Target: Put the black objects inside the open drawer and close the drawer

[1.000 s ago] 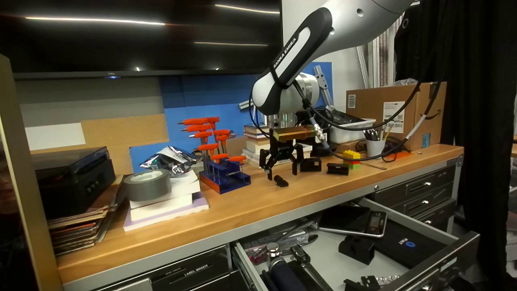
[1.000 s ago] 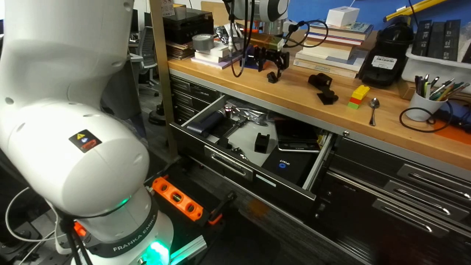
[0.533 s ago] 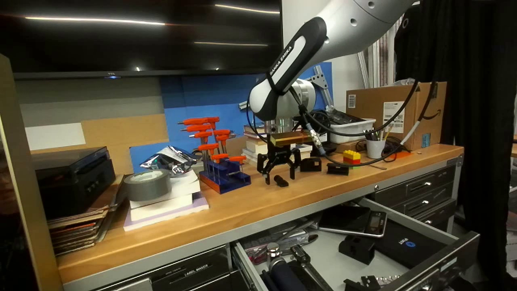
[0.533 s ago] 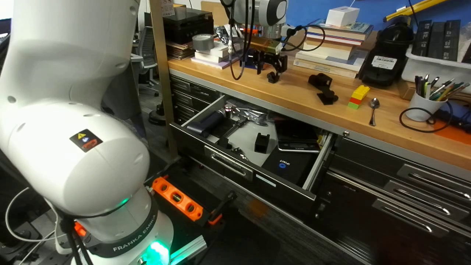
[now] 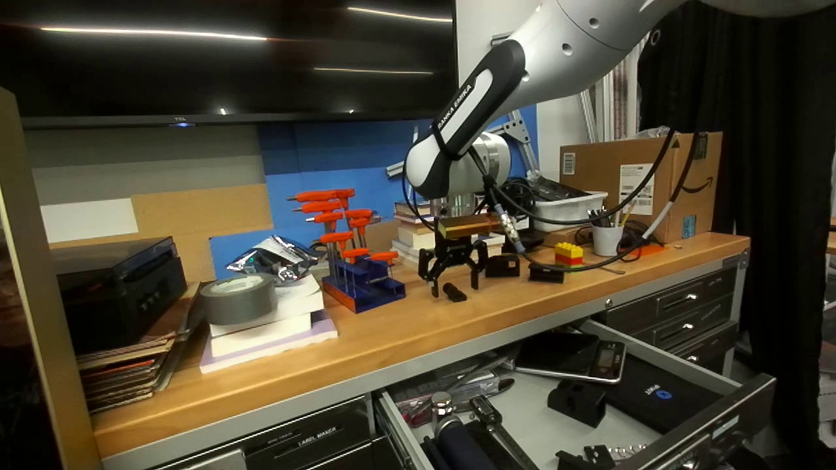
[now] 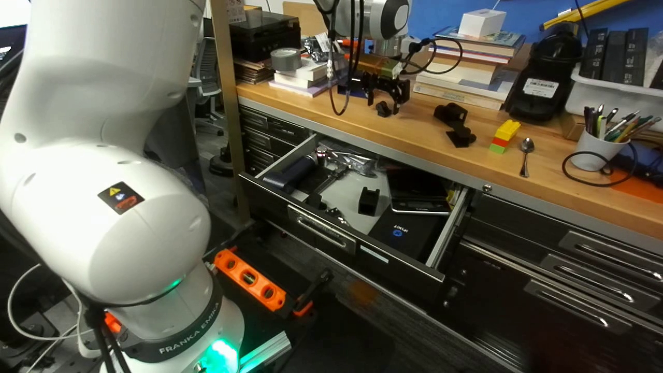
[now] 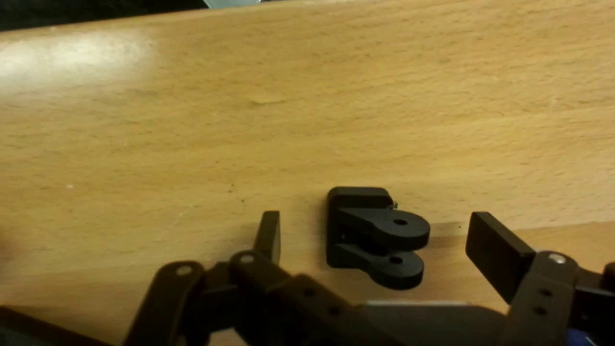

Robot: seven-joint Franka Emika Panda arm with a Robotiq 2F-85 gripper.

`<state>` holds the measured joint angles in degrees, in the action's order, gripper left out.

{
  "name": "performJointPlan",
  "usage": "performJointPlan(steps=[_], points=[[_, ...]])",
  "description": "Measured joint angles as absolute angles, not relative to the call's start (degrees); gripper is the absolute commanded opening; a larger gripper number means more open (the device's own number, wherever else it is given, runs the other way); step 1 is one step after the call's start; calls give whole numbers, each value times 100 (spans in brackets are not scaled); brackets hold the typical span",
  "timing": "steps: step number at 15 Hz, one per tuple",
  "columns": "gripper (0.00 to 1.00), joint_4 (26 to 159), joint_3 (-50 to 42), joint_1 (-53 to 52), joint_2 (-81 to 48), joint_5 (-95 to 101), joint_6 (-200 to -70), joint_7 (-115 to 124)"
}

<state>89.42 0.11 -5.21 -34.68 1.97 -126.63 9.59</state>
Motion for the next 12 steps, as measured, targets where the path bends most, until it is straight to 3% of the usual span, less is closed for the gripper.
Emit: performJointPlan(steps=[1,3,9,11,12], points=[[73,8915,4,-521,-3495,197,-12683,983],[70,8866,-9,-522,-3551,197,-12754,1017],[22,8768,-33,-523,-3640,197,-12803,1074],[18,8746,-49,-523,-3640,197,-12803,1086],[23,8739,-60,-523,-3639,197,-12802,1095]])
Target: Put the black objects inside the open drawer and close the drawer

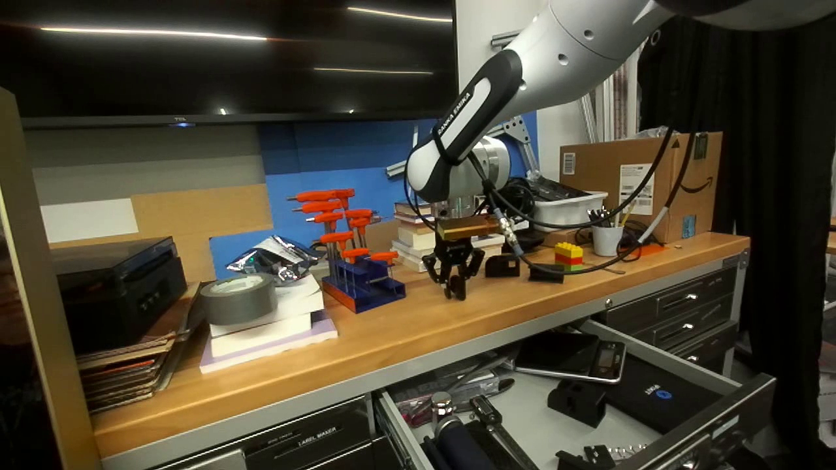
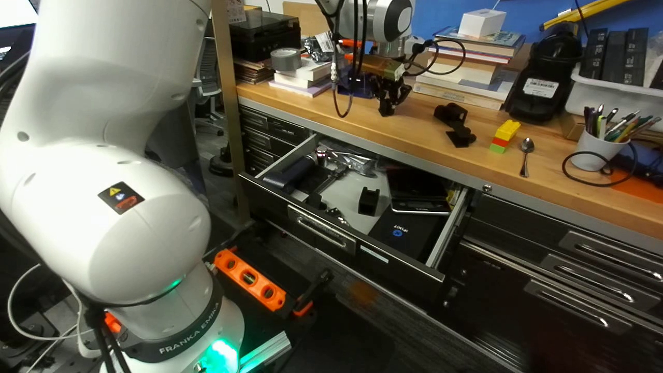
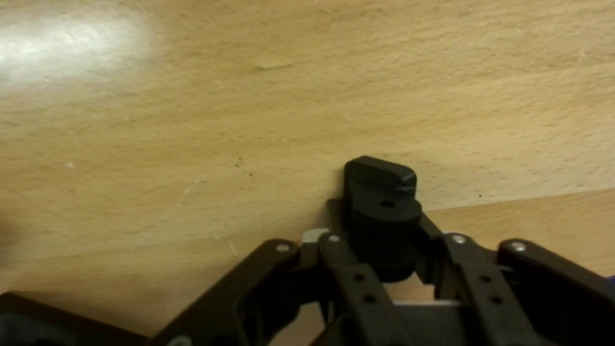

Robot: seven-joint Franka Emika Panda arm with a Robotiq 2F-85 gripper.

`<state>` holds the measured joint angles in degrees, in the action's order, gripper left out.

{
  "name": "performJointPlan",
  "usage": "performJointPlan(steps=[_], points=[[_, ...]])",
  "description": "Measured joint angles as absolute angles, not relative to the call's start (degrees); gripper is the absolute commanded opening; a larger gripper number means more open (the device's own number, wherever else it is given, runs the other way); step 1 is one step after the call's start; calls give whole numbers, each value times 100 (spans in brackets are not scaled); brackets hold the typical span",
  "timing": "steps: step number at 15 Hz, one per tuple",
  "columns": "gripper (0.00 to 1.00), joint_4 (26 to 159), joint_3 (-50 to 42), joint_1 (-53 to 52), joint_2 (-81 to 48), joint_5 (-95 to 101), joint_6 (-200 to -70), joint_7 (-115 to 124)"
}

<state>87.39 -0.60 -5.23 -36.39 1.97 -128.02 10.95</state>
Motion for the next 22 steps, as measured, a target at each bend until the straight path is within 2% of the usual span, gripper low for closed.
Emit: performJointPlan(steps=[9,16,22], points=[[23,9069,-251,-530,-3090,215,-11767,1237],[23,10772,-172,-400,-1701,-106,-11401,1152],[23,12221,6,-332,-1311,-984,-12186,1042]])
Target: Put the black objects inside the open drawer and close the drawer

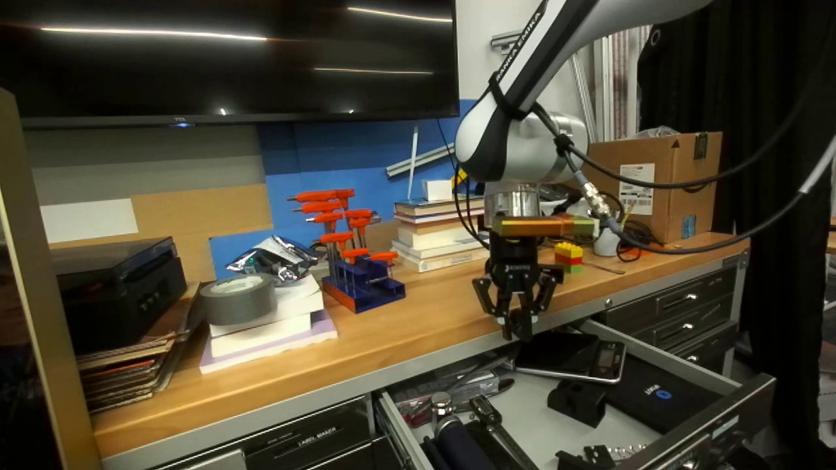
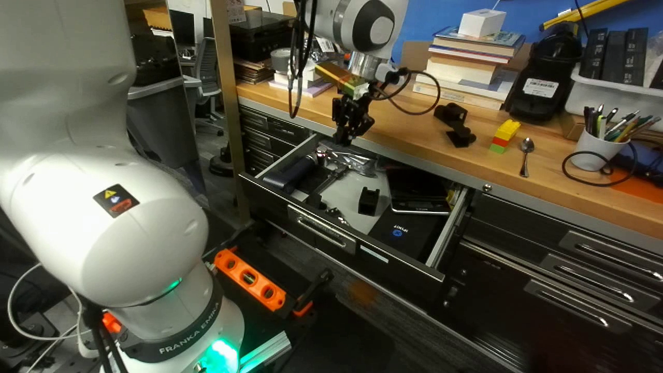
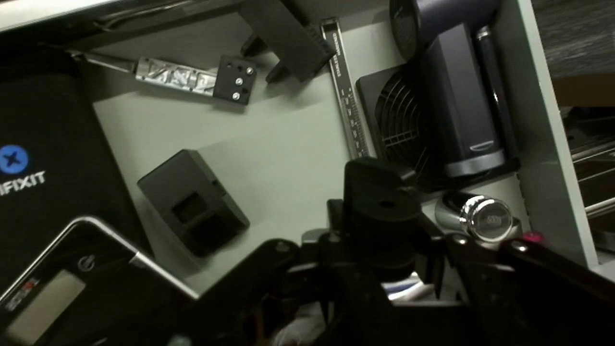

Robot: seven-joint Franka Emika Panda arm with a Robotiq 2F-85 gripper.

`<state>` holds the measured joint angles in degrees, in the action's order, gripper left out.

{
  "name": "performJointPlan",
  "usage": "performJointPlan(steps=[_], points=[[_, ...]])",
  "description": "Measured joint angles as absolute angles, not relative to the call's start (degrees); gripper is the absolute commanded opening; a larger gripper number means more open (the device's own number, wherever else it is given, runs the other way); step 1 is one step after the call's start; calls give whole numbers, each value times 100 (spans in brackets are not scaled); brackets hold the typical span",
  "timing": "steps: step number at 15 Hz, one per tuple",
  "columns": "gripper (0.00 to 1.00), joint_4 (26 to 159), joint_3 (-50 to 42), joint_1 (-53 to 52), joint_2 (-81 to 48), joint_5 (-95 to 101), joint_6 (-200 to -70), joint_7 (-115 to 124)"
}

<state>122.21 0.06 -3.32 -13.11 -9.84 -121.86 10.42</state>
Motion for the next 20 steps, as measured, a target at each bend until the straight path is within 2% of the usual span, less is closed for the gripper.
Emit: performJointPlan(steps=[8,9,11,15,16,20], points=[[23,13316,458,-469,-1455,-1447,-13494,1052],[53,13358,495,-488,-1487,-1479,-13580,1052],[63,13412,524,-523,-1547,-1491,-13710,1089],[94,13418,523,-528,-1667,-1496,-13819,1171],[99,13418,522,-525,-1689,-1496,-13848,1197],[100,13368,433,-524,-1653,-1439,-13922,1348]])
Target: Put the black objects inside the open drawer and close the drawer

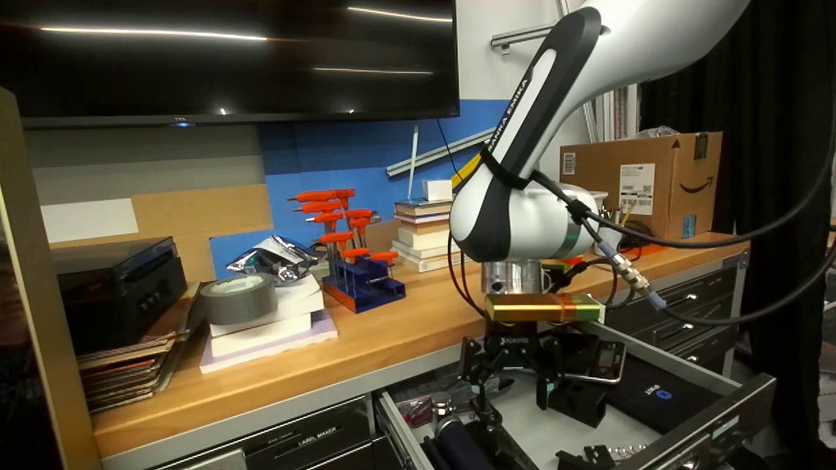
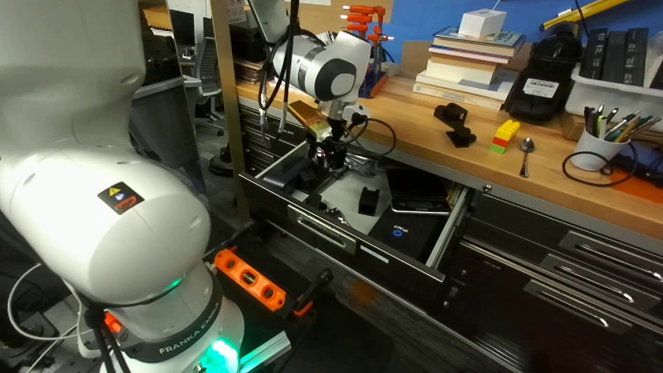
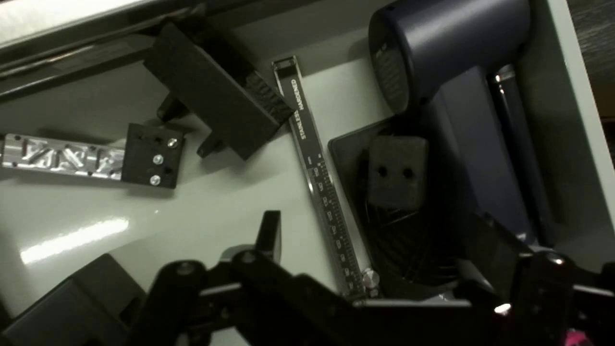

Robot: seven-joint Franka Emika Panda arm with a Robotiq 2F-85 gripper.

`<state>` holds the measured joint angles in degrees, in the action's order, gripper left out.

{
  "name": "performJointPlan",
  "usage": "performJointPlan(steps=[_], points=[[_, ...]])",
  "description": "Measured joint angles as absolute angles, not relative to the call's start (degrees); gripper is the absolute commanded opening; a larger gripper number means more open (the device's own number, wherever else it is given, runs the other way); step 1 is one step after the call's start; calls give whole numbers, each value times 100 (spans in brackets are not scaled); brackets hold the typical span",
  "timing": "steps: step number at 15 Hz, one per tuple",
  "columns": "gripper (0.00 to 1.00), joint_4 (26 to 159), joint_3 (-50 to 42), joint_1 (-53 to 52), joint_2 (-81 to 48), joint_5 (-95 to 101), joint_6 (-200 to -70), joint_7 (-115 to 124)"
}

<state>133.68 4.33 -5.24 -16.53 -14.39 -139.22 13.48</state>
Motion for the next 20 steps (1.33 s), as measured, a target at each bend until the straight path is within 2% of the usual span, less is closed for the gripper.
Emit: performJointPlan(steps=[10,14,20], points=[[100,12186,-36,-428,-530,-241,-13228,2061],[100,11392,-74,-355,-717,134,-13209,2255],[100,10320,-202,-358,-1733,470,-13465,2510]])
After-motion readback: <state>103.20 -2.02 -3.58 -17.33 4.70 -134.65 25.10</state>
